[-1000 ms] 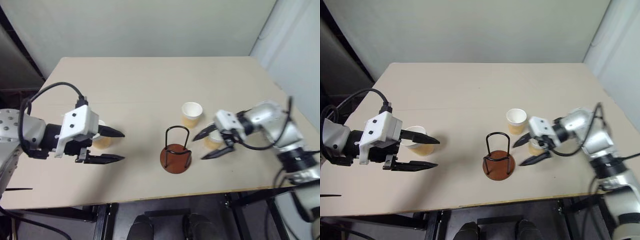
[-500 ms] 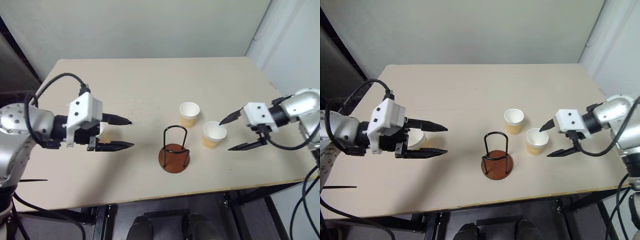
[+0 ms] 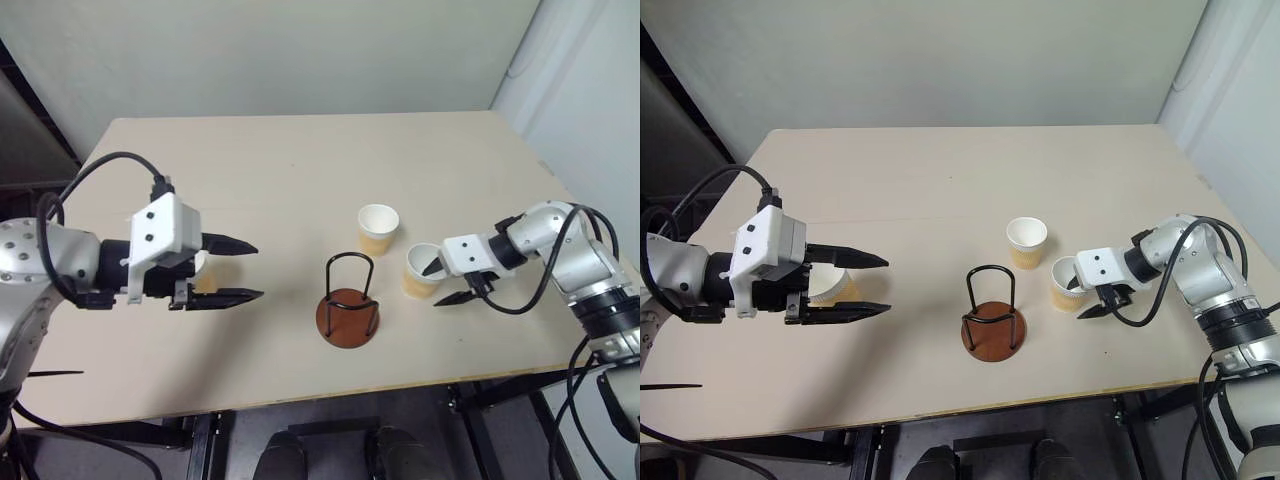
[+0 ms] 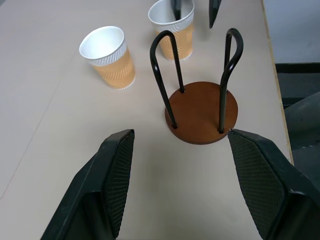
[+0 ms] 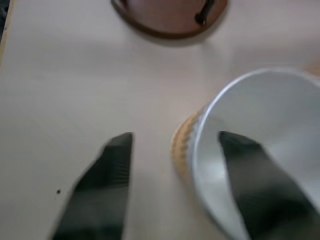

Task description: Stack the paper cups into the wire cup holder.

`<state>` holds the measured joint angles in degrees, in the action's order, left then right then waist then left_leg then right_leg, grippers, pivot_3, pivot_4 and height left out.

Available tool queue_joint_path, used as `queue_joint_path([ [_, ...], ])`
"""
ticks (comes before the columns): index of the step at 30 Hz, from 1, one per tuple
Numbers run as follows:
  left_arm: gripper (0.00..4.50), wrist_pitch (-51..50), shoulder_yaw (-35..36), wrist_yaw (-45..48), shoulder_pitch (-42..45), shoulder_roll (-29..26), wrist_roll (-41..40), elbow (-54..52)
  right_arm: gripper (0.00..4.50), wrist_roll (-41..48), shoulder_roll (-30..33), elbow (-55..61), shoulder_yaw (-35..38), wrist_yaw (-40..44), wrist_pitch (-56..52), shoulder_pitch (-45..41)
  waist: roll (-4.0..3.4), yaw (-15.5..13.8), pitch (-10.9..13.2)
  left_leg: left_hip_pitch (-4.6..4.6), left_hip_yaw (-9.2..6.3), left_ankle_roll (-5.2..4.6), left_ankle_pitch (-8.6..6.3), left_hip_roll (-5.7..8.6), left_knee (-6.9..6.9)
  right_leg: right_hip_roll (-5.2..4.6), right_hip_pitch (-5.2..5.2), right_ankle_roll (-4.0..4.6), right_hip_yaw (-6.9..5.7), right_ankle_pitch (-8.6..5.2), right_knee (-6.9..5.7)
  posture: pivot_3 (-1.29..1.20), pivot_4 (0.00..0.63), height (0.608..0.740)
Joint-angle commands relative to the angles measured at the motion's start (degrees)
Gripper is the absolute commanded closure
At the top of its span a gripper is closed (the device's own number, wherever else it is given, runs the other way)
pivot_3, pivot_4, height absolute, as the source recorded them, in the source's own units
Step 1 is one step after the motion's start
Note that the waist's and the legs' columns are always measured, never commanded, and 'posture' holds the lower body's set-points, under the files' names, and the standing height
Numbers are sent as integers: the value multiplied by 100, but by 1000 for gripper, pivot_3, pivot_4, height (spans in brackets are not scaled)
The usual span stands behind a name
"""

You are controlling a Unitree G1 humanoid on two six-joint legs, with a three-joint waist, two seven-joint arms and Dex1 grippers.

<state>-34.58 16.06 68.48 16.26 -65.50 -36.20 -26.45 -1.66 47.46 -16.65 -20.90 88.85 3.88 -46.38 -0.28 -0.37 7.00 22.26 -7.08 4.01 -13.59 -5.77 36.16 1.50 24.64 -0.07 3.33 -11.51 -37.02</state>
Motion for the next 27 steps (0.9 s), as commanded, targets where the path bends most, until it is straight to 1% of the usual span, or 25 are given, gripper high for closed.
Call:
queue_joint_path([
  [1, 1282, 2, 257, -14, -9, -89, -88, -108, 3047, 142, 47, 60, 261, 22, 192, -178, 0, 0, 0, 0, 0, 0, 0, 0, 0, 0, 0, 12, 0, -7, 0, 0, 150, 740],
  [5, 1282, 56, 219, -31, 18, -76, -32, -37, 4462, 459, 121, 439, 392, 162, 70, -39, 0, -1, 0, 0, 2, 0, 0, 0, 0, 0, 0, 17, 4, -9, 0, 0, 150, 740],
  [7, 1282, 86, 240, -46, 36, -76, 2, 11, 4462, 718, 302, 677, 596, 290, -98, -90, 0, -1, 0, 0, 4, 0, 0, 0, 0, 3, 0, 17, 4, -9, 0, 0, 150, 740],
  [10, 1282, 149, 305, -20, 40, -104, 54, 143, 4462, 1662, 694, 1049, 831, 365, -607, -528, -5, -13, 3, 5, 9, 2, 1, 4, 0, 15, 3, 20, 6, -11, 0, 0, 150, 740],
  [12, 1282, 193, 305, -4, 39, -116, 88, 213, 4462, 2278, 788, 1213, 937, 365, -885, -860, -7, -16, 4, 4, 22, 3, 1, 5, 0, 19, 5, 21, 14, -12, 1, 0, 150, 740],
  [14, 1282, 233, 285, 4, 23, -113, 102, 240, 4462, 2836, 602, 1311, 1127, 365, -1358, -1324, -4, 3, 3, 0, 34, 4, 2, 4, -1, 26, 6, 27, 17, -18, 1, 0, 150, 740],
  [17, 1282, 265, 228, -1, 30, -99, 94, 240, 4462, 3296, 295, 1591, 1211, 365, -1792, -1637, 0, 10, 1, -18, 67, 3, 2, 2, -6, 38, 4, 34, 8, -27, 0, 0, 150, 740],
  [20, 1282, 281, 189, -2, 34, -100, 75, 221, 4462, 3246, -27, 1892, 1026, 361, -1928, -1604, 1, 8, 1, -27, 99, 4, 2, 1, -4, 36, 4, 37, 17, -30, -2, 0, 150, 740],
  [27, 1282, 229, 320, 16, -138, -155, 9, 24, 4462, 2845, -419, 2193, 500, 365, -1832, -1228, 1, -18, 1, -23, 122, 4, 0, 1, -1, 23, 16, 43, 35, -30, -2, 0, 150, 740],
])
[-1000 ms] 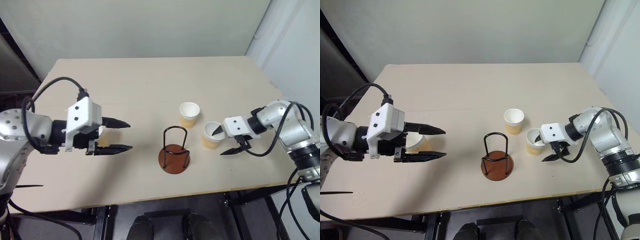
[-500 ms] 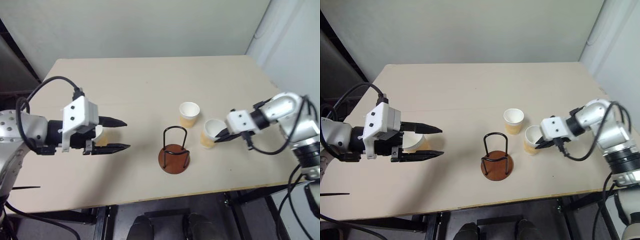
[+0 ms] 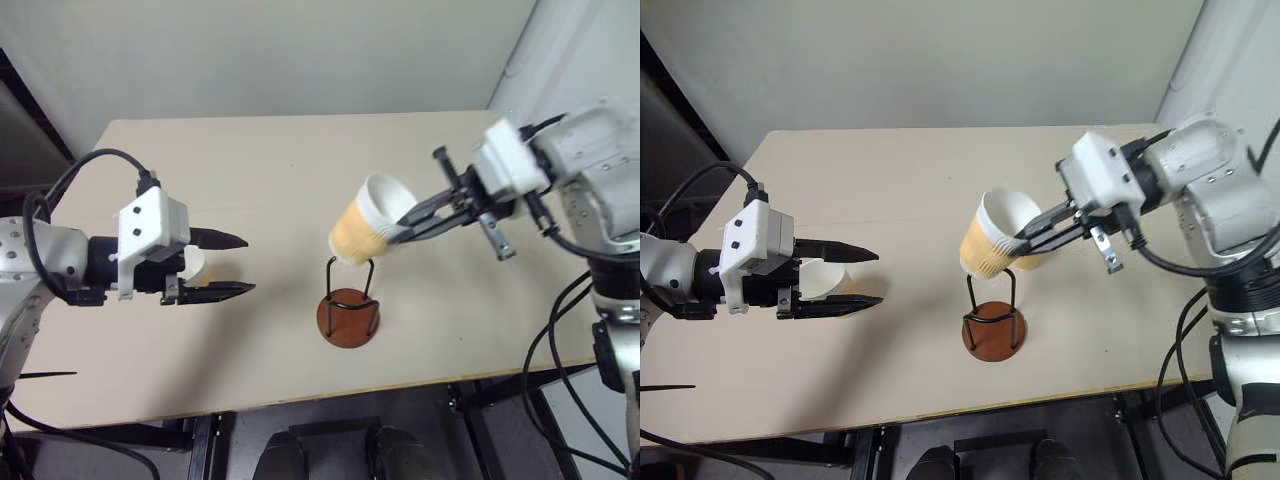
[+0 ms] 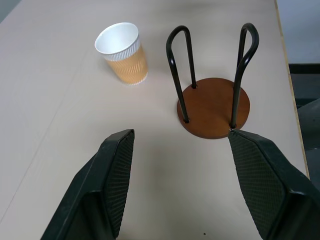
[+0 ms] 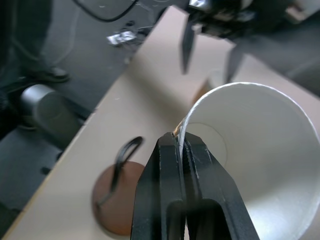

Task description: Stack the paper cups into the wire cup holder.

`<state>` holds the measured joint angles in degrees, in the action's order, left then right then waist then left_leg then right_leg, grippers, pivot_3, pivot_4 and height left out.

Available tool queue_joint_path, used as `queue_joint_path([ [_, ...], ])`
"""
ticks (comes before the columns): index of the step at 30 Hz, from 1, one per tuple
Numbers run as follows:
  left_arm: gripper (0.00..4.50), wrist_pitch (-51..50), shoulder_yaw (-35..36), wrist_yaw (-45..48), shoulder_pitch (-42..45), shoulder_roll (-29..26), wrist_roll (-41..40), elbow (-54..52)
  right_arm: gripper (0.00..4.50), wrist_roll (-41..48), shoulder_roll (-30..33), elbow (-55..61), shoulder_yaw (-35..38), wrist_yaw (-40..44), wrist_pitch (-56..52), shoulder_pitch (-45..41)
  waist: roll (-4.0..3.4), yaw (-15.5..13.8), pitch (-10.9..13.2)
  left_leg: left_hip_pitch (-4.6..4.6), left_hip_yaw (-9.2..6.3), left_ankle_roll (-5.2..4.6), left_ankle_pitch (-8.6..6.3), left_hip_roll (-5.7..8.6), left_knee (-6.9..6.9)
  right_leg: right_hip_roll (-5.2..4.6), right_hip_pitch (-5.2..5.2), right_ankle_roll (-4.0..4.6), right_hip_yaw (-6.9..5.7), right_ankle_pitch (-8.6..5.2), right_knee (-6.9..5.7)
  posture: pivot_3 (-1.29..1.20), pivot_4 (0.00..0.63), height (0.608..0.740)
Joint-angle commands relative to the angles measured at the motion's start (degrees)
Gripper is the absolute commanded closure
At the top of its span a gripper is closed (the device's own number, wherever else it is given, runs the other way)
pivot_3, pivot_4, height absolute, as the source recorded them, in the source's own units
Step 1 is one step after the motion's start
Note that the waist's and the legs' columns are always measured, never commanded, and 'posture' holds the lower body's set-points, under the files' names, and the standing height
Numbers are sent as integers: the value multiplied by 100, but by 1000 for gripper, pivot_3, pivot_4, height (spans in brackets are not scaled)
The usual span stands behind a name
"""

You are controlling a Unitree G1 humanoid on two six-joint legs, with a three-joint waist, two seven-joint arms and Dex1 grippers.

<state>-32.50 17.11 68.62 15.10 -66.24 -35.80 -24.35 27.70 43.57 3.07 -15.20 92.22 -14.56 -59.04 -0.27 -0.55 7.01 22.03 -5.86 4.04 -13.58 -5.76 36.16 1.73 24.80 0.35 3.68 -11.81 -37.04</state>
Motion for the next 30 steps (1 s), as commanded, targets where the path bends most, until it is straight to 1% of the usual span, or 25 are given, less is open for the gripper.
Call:
queue_joint_path([
  [1, 1282, 3, 242, -20, -61, -80, -42, -231, 4462, -198, -75, 226, -140, 13, 27, 107, 0, 1, 0, 2, 1, 0, 0, 0, 0, -1, 3, 0, 2, 0, -1, 0, 150, 740],
  [5, 1282, -58, 344, -73, -198, -66, -88, -378, 4462, -465, -146, 234, -277, -2, 65, 279, 0, 9, 0, 2, 4, -4, -4, -2, -1, -1, 14, 1, 6, 1, -8, 0, 150, 740],
  [7, 1282, -99, 426, -85, -272, -73, -107, -429, 4063, -745, -139, 193, -420, -22, 204, 365, 1, 13, 0, 1, 6, -12, -9, -4, -1, 0, 15, 1, 12, 1, -10, 0, 150, 740],
  [9, 1282, -110, 466, -99, -306, -81, -97, -442, 3522, -943, -172, 164, -471, -89, 286, 374, 1, 15, 0, -1, 8, -21, -15, -4, 0, -1, 17, 1, 12, 2, -12, 0, 150, 740],
  [10, 1282, -116, 461, -112, -295, -81, -92, -444, 3130, -990, -193, 155, -461, -103, 303, 364, 1, 16, 0, -1, 8, -22, -15, -5, 1, -1, 18, 2, 12, 2, -13, 0, 150, 740],
  [11, 1282, -118, 445, -136, -271, -77, -83, -441, 2848, -1029, -218, 135, -437, -124, 316, 340, 0, 16, 0, -1, 8, -23, -16, -5, 1, -1, 20, 3, 17, 4, -13, 0, 150, 740],
  [14, 1282, -120, 406, -179, -220, -72, -81, -430, 1716, -1078, -270, 65, -349, -152, 347, 266, 1, 16, 0, -3, 9, -24, -16, -6, 1, -1, 21, 5, 46, 4, -14, 0, 150, 740],
  [15, 1282, -90, 366, -217, -184, -60, -51, -417, 1369, -1034, -297, -37, -250, -159, 393, 187, 1, 17, 0, -3, 10, -25, -16, -6, 1, 0, 21, 5, 51, 4, -14, 0, 150, 740],
  [16, 1282, -68, 231, -354, -32, -7, 19, -359, 1056, -1125, -426, -505, -110, -422, 427, -93, 1, 19, 0, -4, 11, -25, -17, -5, 1, 0, 22, 5, 56, 5, -14, 0, 150, 740],
  [17, 1282, -42, 85, -495, 127, 59, 99, -297, 1056, -1258, -559, -1002, -10, -704, 500, -366, 0, 23, 0, -6, 16, -26, -17, -5, 2, 1, 23, 5, 63, 5, -15, 0, 150, 740],
  [19, 1282, -22, -378, -938, 593, 281, 438, -94, 1056, -1811, -852, -2300, 9, -1491, 946, -918, -1, 20, 0, -5, 28, -28, -18, -2, 4, -1, 48, 10, 89, 15, -24, 0, 150, 740],
  [21, 1282, -107, -817, -1216, 972, 444, 754, 99, 1056, -2237, -1039, -3301, -115, -1900, 1368, -1226, 5, 14, -4, -6, 27, -35, -21, -4, 0, -19, 60, 10, 98, 38, -23, 0, 150, 740],
  [23, 1282, -163, -1160, -1338, 1214, 557, 982, 232, 1056, -2551, -1109, -4008, -287, -1871, 1878, -1318, 14, 9, -10, -9, 23, -61, -36, -7, -1, -23, 62, 17, 97, 42, -22, 0, 150, 740],
  [26, 1282, -207, -1470, -1361, 1413, 668, 1116, 297, 1056, -2982, -1190, -4826, -511, -1747, 2517, -1347, 14, 10, -9, -3, 20, -65, -38, -10, -1, -24, 70, 6, 98, 51, -23, 0, 150, 740],
  [28, 1282, -254, -1512, -1316, 1475, 712, 1092, 277, 1056, -3157, -1286, -5254, -563, -1729, 2773, -1414, 10, 11, -7, 16, 25, -63, -37, -10, 1, -23, 90, -19, 102, 66, -23, 0, 150, 740],
  [29, 1282, -272, -1514, -1302, 1487, 718, 1085, 257, 1056, -3208, -1340, -5423, -571, -1694, 2872, -1441, 8, 13, -6, 31, 29, -62, -37, -10, 1, -23, 107, -55, 102, 87, -24, 0, 150, 740],
  [30, 1282, -289, -1510, -1297, 1491, 720, 1086, 240, 1056, -3243, -1393, -5559, -562, -1656, 2941, -1465, 8, 19, -6, 47, 29, -62, -36, -11, 0, -20, 124, -61, 103, 91, -23, 0, 150, 740],
])
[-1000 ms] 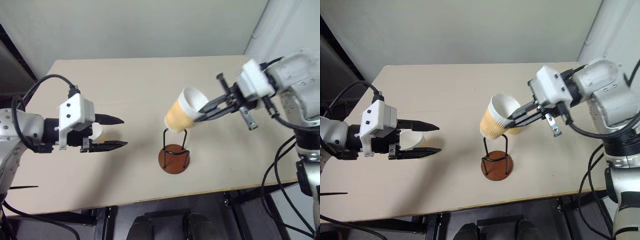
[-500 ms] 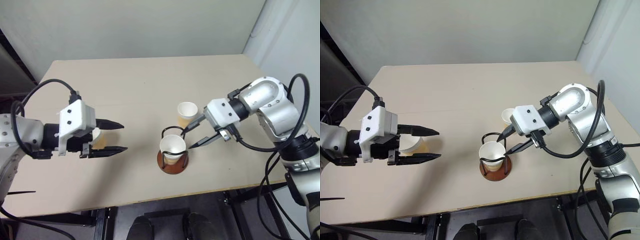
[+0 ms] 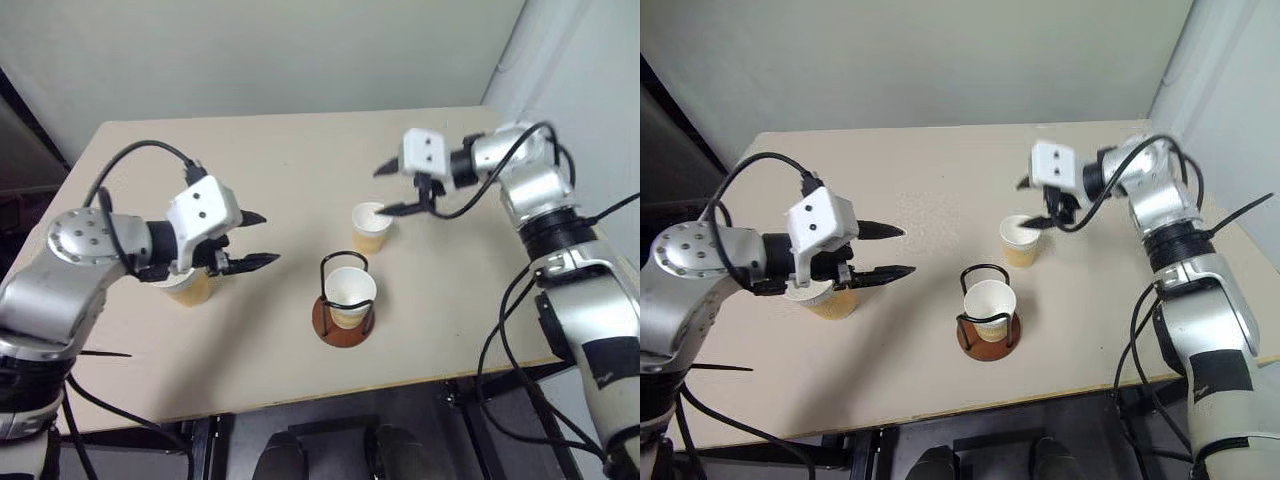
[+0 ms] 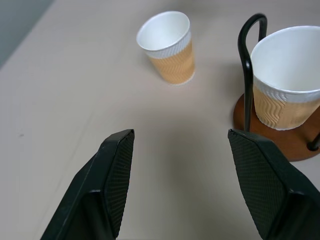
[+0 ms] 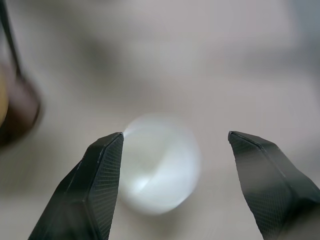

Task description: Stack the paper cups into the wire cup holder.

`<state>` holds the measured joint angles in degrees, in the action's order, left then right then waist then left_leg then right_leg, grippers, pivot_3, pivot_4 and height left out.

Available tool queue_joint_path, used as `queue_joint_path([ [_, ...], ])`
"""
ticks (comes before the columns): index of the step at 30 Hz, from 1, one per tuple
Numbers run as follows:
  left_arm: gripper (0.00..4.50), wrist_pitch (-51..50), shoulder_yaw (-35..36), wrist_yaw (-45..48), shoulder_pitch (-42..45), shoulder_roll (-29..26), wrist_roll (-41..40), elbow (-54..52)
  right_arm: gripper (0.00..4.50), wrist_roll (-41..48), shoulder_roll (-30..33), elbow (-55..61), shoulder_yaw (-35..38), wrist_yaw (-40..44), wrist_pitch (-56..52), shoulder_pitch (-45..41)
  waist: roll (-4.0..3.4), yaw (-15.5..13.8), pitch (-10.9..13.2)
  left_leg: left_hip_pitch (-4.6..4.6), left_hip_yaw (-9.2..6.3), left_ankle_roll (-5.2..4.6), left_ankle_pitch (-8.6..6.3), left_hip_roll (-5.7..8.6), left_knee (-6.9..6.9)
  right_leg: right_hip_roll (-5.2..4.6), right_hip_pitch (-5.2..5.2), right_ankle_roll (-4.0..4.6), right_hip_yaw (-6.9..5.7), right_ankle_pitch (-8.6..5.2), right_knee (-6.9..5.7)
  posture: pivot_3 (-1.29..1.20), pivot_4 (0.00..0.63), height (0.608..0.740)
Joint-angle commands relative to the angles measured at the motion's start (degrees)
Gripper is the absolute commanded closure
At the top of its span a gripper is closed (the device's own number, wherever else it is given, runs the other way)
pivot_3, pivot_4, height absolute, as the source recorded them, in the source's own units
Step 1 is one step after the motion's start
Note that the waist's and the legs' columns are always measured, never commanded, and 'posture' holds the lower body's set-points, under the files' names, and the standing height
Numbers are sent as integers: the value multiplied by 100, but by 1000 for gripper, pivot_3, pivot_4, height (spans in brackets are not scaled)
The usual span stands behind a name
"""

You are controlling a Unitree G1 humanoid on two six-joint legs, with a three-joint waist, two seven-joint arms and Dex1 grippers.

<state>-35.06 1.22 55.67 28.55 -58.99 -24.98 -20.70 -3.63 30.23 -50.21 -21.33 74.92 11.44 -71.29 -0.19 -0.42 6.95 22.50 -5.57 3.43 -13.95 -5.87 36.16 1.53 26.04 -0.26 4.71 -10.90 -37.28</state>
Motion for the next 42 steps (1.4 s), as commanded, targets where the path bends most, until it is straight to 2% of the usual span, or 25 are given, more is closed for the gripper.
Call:
queue_joint_path([
  [1, 1282, -55, 76, -7, 161, 5, 8, -137, 1056, -166, -117, -375, 56, 77, 408, -267, 0, 11, 0, 6, -3, 1, -1, -4, -1, 5, 10, -2, 0, 1, 1, 0, 150, 740],
  [11, 1282, -239, 202, -69, 54, 27, -25, -398, 1056, -527, -587, -926, 7, 162, 802, -203, -2, 26, 1, 9, -5, 55, -33, -20, 30, 19, 7, -8, 4, 4, 23, 0, 150, 740],
  [12, 1282, -248, 212, -73, 46, 25, -26, -413, 1215, -562, -630, -948, 6, 154, 825, -173, -2, 27, 1, 9, -5, 58, -35, -20, 37, 18, 5, -9, 5, 5, 23, 0, 150, 740],
  [14, 1282, -261, 228, -75, 33, 21, -24, -435, 1654, -660, -697, -1036, 13, 21, 858, -157, -2, 29, 1, 8, -6, 59, -36, -20, 49, 18, -1, -14, 6, 8, 22, 0, 150, 740],
  [21, 1282, -153, 256, -9, 23, -19, 23, -324, 4233, -481, -540, -856, 280, 321, 970, -212, -2, 20, 1, 7, -6, 61, -39, -20, 67, 17, -7, -12, 8, 14, 22, 0, 150, 740],
  [22, 1282, -118, 252, 15, 21, -24, 34, -301, 4466, -358, -502, -762, 359, 466, 948, -215, -2, 20, 1, 7, -6, 62, -40, -19, 67, 17, -7, -12, 7, 13, 22, 0, 150, 740],
  [24, 1282, -47, 242, 55, 37, -26, 70, -227, 4466, -117, -389, -531, 537, 707, 879, -233, -3, 20, 2, 8, -4, 66, -42, -19, 66, 17, -6, -12, 8, 13, 23, 0, 150, 740],
  [29, 1282, 160, 288, 186, 99, -91, 132, 7, 4466, 1000, 84, 837, 1172, 1673, -187, -382, -3, 20, 2, 8, 2, 72, -44, -18, 65, 19, -6, -8, 8, 11, 28, 0, 150, 740],
  [33, 1282, 227, 556, 583, -48, -203, -229, -77, 4466, 2681, 626, 2934, 1119, 1758, -1926, -210, -4, 26, 3, 9, 10, 81, -42, -16, 64, 25, -5, 8, 10, 0, 32, 0, 150, 740],
  [35, 1282, 195, 927, 1131, -356, -374, -693, -352, 4466, 3419, 1034, 4210, 872, 1758, -2447, 216, 0, 26, 0, 3, 13, 85, -40, -16, 60, 32, -10, 28, 10, -19, 32, 0, 150, 740],
  [38, 1282, 172, 1186, 1369, -539, -498, -950, -426, 4466, 3714, 1268, 4949, 783, 1758, -2763, 519, 1, 25, 0, -26, 22, 119, -33, -15, 73, 60, -48, 23, 10, -46, 23, 0, 150, 740],
  [42, 1282, 185, 1332, 1600, -790, -691, -1030, -451, 4466, 3742, 1347, 5309, 654, 1758, -2866, 748, 0, 38, 1, -52, 41, 77, -62, -7, 87, 63, -57, 23, 15, -47, 20, 0, 150, 740],
])
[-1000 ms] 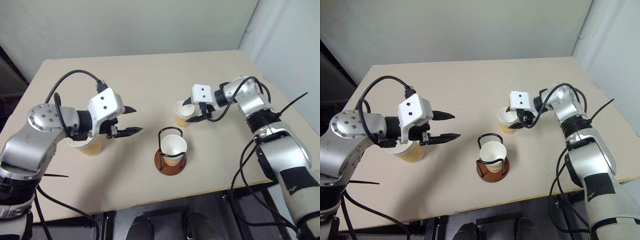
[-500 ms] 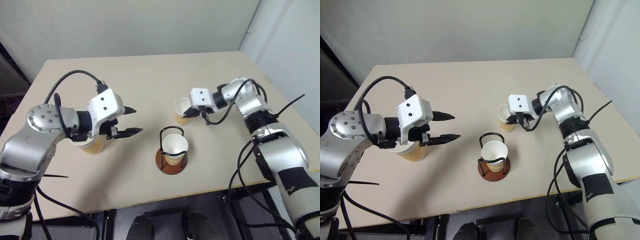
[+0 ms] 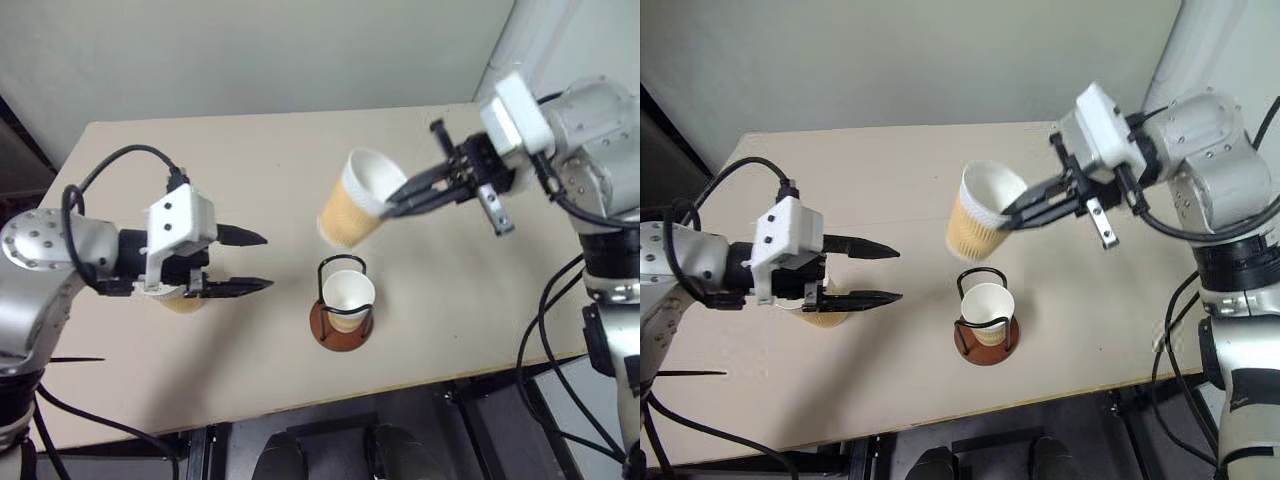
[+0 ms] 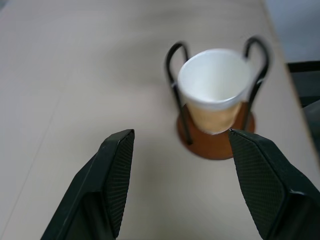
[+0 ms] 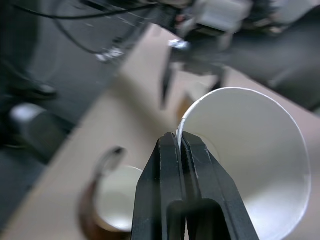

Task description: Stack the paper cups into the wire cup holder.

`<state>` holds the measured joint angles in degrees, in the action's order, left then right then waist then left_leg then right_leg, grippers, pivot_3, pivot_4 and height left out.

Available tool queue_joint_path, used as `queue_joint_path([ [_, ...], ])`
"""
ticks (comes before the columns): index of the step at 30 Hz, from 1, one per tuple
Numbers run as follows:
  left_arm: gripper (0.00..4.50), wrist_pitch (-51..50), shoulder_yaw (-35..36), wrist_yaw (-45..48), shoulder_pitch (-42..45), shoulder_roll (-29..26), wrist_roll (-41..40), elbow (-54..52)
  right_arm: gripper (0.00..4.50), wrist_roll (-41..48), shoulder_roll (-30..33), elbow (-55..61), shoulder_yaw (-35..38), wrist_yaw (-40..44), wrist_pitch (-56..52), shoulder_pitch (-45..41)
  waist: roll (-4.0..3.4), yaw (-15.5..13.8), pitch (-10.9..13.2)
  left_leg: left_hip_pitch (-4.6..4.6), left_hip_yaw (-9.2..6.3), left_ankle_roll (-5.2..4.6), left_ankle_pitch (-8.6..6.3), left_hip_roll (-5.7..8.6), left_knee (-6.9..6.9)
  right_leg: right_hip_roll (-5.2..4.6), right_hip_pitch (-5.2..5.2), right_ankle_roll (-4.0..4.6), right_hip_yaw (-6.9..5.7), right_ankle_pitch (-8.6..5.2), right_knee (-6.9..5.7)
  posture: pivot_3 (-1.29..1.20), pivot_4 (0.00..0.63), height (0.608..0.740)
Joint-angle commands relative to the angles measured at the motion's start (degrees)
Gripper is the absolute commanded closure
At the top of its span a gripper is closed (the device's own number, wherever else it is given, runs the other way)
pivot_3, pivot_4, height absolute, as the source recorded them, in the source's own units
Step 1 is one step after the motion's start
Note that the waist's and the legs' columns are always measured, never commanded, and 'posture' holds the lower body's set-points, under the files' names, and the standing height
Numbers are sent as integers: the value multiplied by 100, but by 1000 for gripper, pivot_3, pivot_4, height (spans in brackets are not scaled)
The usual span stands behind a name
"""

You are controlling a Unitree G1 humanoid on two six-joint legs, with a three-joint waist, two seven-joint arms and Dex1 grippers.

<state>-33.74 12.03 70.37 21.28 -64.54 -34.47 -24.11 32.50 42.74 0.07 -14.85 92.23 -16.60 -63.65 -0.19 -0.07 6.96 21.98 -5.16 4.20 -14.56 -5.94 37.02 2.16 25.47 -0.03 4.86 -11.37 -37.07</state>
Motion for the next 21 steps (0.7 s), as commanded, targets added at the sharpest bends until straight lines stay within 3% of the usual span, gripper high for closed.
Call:
queue_joint_path([
  [1, 1282, 60, 255, 125, -86, -158, -66, -108, 4466, 42, 77, 303, -35, 27, -37, 24, 0, 6, 0, -3, 0, -3, 2, 6, 2, -2, -1, 0, 4, 1, 0, 0, 150, 740],
  [11, 1282, -120, 366, -109, -281, -195, -110, -342, 4466, -1085, -110, 14, -613, 27, 819, 452, 2, 18, -3, -11, -7, -21, 13, 11, -1, -28, 1, 27, 6, 17, -3, 0, 150, 740],
  [21, 1282, -253, 622, -183, -538, -263, -172, -510, 4466, -1095, -23, -29, -913, 27, 1050, 468, 2, 17, -3, -2, -6, -58, -12, 11, -3, -27, 12, 24, 6, 16, -3, 0, 150, 740],
])
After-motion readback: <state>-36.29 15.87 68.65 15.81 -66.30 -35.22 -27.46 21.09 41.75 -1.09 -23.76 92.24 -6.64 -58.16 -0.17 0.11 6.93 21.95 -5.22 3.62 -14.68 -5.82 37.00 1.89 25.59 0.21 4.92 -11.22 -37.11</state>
